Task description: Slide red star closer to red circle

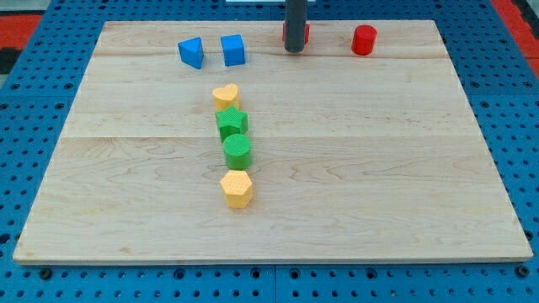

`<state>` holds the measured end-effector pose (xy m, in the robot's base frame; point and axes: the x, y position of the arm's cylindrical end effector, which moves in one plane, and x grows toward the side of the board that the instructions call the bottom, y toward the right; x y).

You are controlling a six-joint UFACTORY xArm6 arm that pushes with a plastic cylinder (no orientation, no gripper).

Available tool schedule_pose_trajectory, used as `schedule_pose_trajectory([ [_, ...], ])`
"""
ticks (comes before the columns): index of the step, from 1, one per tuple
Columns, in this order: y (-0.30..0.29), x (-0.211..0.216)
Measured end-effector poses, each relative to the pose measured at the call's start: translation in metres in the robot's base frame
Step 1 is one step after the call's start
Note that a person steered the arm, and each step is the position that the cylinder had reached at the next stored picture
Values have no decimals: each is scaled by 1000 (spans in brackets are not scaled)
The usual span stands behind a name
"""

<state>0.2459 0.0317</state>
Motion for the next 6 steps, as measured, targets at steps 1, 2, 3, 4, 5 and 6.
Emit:
schedule_pose_trajectory([
  [1,-34,0],
  [2,-53,-6],
  [3,-74,-23],
  [4,-34,-43],
  [5,13,-34],
  [6,39,-18],
])
